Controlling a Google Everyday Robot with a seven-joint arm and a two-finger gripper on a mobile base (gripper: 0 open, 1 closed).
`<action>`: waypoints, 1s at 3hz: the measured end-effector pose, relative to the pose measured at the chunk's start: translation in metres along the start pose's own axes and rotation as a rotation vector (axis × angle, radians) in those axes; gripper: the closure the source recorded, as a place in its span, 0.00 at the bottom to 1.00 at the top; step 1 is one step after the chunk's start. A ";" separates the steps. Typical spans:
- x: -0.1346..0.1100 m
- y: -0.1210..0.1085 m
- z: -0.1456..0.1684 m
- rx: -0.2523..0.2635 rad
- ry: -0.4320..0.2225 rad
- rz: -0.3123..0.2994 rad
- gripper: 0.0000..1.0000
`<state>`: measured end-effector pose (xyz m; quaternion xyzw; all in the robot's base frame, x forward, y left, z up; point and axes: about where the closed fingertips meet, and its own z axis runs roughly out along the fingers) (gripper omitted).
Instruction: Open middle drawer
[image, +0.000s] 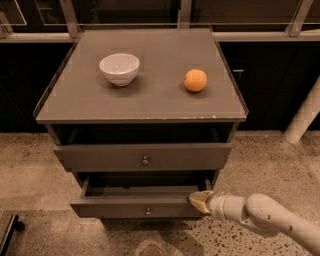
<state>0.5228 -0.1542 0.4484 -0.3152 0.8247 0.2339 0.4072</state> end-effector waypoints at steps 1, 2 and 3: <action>0.002 0.025 0.000 -0.093 0.011 -0.001 1.00; 0.002 0.025 0.000 -0.093 0.011 -0.001 1.00; -0.012 0.014 -0.016 -0.041 -0.028 0.006 1.00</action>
Offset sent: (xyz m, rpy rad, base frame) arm -0.0182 0.0157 0.0013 0.0349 0.0369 0.0767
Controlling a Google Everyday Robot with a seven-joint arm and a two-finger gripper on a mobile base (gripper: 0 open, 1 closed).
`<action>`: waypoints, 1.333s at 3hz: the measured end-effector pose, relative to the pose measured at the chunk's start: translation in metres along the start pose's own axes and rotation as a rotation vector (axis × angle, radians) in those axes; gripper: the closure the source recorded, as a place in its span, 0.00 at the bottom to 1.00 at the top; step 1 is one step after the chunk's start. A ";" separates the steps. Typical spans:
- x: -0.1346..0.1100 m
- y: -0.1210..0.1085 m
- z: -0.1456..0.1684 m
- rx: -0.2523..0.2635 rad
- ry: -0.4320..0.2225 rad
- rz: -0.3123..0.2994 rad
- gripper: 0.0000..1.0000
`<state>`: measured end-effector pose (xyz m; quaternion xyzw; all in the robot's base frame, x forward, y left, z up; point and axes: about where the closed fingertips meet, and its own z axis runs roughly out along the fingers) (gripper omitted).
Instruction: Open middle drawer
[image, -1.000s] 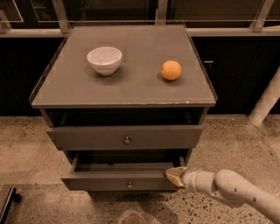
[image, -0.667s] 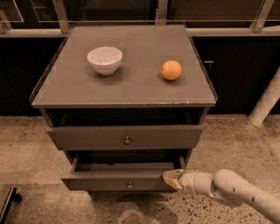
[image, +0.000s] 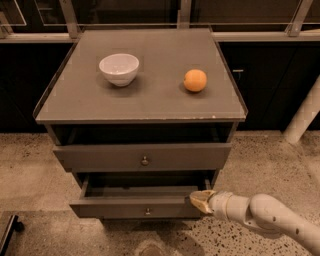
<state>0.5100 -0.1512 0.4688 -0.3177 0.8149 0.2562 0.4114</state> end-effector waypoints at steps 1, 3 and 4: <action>-0.009 -0.018 -0.013 0.063 -0.030 0.012 1.00; -0.008 -0.028 0.013 0.048 -0.039 0.003 1.00; -0.007 -0.036 0.028 0.039 -0.036 0.001 1.00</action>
Offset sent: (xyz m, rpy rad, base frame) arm 0.0092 -0.0157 0.0109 -0.0005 -0.0274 -0.0558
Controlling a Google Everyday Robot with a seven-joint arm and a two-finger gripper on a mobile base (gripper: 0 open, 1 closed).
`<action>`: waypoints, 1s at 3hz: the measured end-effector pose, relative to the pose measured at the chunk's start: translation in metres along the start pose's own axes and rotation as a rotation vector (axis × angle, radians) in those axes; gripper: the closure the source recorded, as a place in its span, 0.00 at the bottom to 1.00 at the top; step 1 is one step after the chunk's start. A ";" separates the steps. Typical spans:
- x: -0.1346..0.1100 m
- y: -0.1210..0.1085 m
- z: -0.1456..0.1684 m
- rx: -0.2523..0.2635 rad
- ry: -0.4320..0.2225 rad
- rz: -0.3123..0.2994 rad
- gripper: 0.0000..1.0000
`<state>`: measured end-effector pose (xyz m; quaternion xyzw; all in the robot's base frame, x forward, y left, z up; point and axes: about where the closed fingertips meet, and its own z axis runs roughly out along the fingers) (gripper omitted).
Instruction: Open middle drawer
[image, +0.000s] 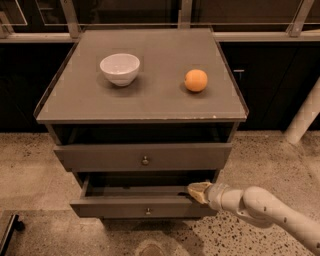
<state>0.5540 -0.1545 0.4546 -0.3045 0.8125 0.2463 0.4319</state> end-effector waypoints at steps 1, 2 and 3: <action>0.011 -0.005 0.015 -0.009 0.015 0.017 1.00; 0.028 -0.010 0.025 -0.011 0.038 0.043 1.00; 0.024 -0.009 0.022 -0.011 0.038 0.042 1.00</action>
Offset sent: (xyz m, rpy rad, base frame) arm 0.0093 -0.0074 -0.0791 -0.0043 0.1163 -0.0290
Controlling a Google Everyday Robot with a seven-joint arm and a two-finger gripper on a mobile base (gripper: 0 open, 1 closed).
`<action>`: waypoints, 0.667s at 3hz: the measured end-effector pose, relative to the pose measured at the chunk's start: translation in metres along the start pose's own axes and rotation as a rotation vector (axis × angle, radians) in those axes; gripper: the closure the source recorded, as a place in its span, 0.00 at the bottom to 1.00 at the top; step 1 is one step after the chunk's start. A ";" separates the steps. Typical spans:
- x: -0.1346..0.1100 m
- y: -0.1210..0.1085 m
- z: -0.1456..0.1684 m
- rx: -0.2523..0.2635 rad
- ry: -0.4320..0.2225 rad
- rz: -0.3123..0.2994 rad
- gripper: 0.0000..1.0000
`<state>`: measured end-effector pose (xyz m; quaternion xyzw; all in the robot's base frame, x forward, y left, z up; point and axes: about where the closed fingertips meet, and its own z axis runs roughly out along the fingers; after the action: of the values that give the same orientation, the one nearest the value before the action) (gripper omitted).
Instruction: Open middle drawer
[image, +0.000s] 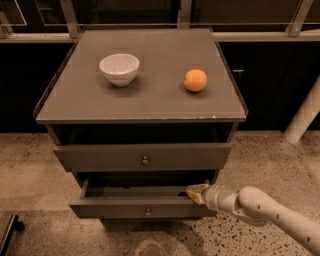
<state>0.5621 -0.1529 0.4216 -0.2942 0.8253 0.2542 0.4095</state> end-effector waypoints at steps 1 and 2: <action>0.003 0.008 0.000 -0.012 0.040 -0.010 1.00; 0.001 0.008 -0.001 -0.012 0.040 -0.010 1.00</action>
Offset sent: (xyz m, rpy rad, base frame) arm -0.1084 0.0094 -0.0250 -0.1857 0.2127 0.0928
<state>0.5552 -0.1482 0.4228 -0.3058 0.8303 0.2511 0.3924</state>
